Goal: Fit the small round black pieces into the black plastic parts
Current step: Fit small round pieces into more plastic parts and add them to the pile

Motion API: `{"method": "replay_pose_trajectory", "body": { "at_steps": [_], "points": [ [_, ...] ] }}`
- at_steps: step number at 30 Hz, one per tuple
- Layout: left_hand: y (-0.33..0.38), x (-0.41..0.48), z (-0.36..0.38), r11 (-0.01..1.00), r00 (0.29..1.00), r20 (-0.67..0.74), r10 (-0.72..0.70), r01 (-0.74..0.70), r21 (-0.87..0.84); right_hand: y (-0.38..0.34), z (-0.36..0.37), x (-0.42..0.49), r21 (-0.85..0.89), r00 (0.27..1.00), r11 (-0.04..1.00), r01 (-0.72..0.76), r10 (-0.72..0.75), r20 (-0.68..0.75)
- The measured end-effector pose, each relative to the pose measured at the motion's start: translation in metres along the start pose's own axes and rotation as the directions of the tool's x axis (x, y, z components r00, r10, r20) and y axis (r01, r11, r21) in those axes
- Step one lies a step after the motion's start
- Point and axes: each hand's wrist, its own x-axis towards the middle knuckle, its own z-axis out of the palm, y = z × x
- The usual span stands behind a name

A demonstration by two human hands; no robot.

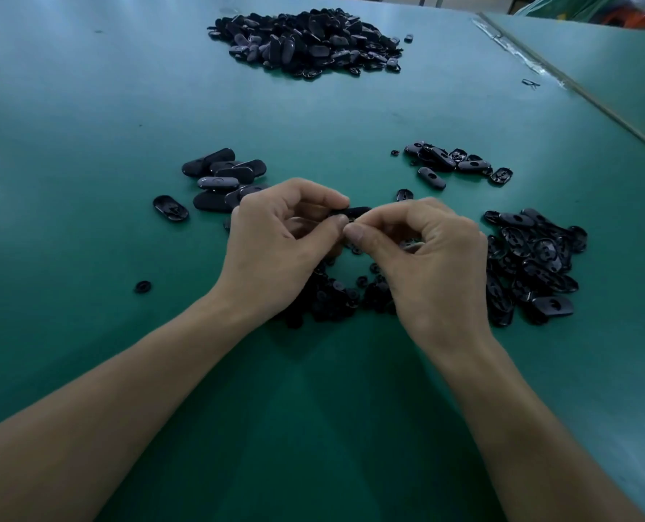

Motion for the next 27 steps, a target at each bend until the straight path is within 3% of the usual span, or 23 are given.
{"method": "replay_pose_trajectory", "body": {
  "at_steps": [4, 11, 22, 27],
  "points": [
    [0.0006, -0.0005, 0.0008, 1.000, 0.999, 0.037, 0.012, -0.012, -0.009, 0.0006, -0.0003, 0.0005, 0.077, 0.999, 0.996, -0.037, 0.036, 0.017],
    [0.0008, -0.0011, 0.0010, 0.995, 0.999, 0.038, -0.031, 0.034, -0.093, 0.0026, 0.0008, 0.0010, -0.059, 0.999, 0.998, 0.018, -0.016, 0.038],
    [0.0023, -0.0025, 0.0008, 1.000, 0.998, 0.057, -0.013, 0.014, -0.016, -0.0018, -0.0015, -0.0011, -0.145, 0.997, 0.988, 0.054, -0.046, 0.057],
    [0.0045, -0.0038, 0.0005, 1.000, 0.997, 0.083, 0.006, -0.006, 0.006, -0.0040, -0.0013, -0.0010, -0.111, 0.998, 0.994, 0.005, 0.003, 0.065]
  ]
}}
